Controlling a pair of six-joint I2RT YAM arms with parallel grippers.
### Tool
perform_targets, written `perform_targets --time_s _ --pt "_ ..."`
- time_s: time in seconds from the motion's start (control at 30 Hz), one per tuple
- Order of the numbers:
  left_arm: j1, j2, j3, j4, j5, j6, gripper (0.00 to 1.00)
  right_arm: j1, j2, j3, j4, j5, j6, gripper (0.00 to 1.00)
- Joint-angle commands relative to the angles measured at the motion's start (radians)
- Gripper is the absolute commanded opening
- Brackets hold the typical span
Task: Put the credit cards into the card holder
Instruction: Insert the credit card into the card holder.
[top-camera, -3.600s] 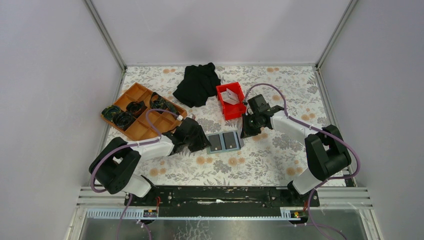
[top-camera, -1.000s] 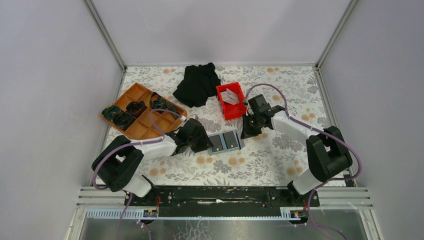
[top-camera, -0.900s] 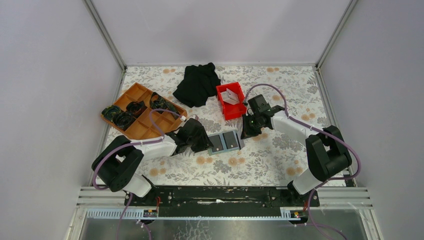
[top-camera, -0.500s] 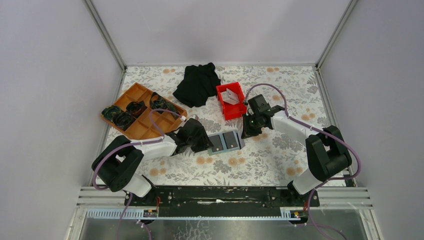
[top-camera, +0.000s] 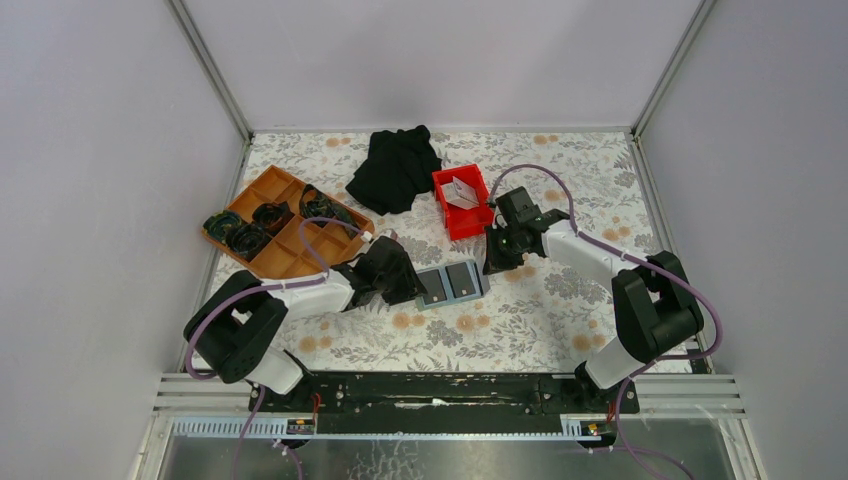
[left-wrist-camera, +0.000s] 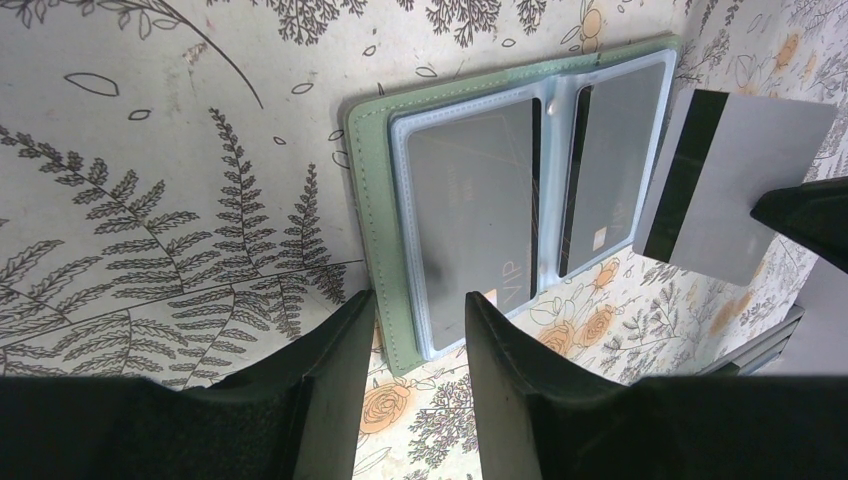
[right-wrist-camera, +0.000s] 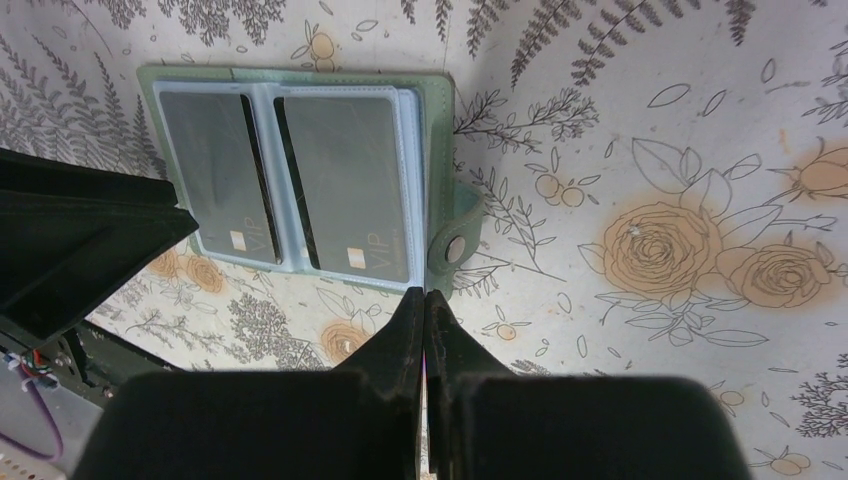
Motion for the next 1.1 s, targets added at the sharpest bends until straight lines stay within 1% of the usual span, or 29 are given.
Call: perform_targets --time_s 0.0,0.6,0.87,1.07 --pt "-0.008 0.026 0.012 -0.042 -0.025 0.036 0.46 0.008 -0.017 0.045 -0.001 0.035 -0.016 0.00" --pt "-0.008 0.032 0.011 -0.046 -0.026 0.038 0.46 0.007 0.007 0.011 0.028 0.012 -0.016 0.00" --pt "-0.008 0.031 0.002 -0.040 -0.026 0.032 0.46 0.007 -0.010 0.031 -0.012 0.041 -0.041 0.00" --pt "-0.007 0.028 -0.003 -0.036 -0.024 0.026 0.46 0.008 -0.011 0.012 0.000 0.028 -0.037 0.00"
